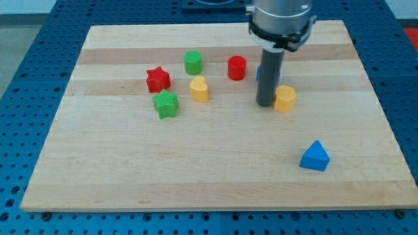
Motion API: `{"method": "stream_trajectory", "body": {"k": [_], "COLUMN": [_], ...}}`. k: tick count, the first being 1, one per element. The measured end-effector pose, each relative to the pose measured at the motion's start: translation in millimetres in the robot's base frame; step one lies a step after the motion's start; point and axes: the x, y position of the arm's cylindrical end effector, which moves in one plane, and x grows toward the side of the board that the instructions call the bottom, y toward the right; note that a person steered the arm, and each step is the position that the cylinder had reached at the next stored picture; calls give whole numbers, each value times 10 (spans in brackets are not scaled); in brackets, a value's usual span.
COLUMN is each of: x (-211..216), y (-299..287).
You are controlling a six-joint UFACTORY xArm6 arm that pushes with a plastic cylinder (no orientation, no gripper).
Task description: Move the red circle to the parallel right of the green circle
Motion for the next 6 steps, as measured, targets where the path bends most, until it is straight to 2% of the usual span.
{"method": "stream_trajectory", "body": {"k": [2, 3, 6], "x": [-4, -5, -397], "y": [394, 394, -487]}}
